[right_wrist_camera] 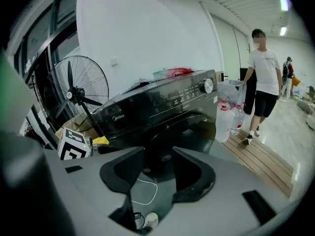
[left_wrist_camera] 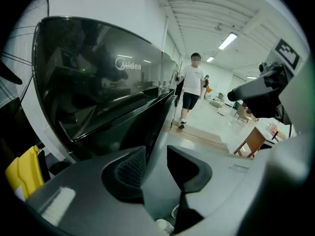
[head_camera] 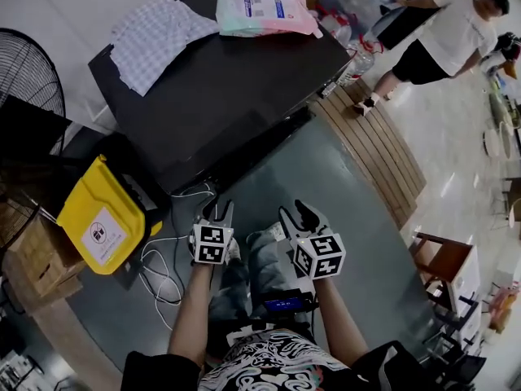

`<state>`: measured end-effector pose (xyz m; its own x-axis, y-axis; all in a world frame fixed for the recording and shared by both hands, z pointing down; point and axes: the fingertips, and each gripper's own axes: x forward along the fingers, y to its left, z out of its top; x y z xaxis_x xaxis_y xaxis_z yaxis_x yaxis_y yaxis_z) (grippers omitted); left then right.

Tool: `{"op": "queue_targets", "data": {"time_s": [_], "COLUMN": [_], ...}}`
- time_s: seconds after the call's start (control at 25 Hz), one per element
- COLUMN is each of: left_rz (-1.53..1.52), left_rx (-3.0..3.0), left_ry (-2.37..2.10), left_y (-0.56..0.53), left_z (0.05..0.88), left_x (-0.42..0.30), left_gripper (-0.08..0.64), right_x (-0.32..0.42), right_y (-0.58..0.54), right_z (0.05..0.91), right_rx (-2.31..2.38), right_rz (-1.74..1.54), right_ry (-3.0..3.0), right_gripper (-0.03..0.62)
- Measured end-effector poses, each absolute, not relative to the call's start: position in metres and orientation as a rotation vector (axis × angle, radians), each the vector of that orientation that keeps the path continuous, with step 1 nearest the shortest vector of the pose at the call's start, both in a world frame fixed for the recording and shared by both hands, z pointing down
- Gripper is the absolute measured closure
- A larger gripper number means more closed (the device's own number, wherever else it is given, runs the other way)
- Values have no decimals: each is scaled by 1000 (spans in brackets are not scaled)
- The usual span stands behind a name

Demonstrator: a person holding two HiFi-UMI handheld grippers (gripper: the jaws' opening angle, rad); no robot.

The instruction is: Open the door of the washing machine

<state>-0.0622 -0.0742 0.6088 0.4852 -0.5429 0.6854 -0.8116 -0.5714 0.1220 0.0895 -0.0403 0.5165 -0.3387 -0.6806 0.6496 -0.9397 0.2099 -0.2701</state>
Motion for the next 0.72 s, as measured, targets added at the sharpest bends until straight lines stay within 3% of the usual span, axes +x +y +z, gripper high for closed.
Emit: {"op": "queue_targets", "data": {"time_s": [0.72], "left_rz": [919], "left_rx": [2221], "left_ry": [-1140], "left_y": [-111], "left_z": [696], "left_x": [-50], "left_gripper": [439], "right_x": [96], "right_y": [-90], "right_z": [577], "right_rx": [1425], "right_rz": [964], "right_ry": [-2124], "right_gripper": [408]}}
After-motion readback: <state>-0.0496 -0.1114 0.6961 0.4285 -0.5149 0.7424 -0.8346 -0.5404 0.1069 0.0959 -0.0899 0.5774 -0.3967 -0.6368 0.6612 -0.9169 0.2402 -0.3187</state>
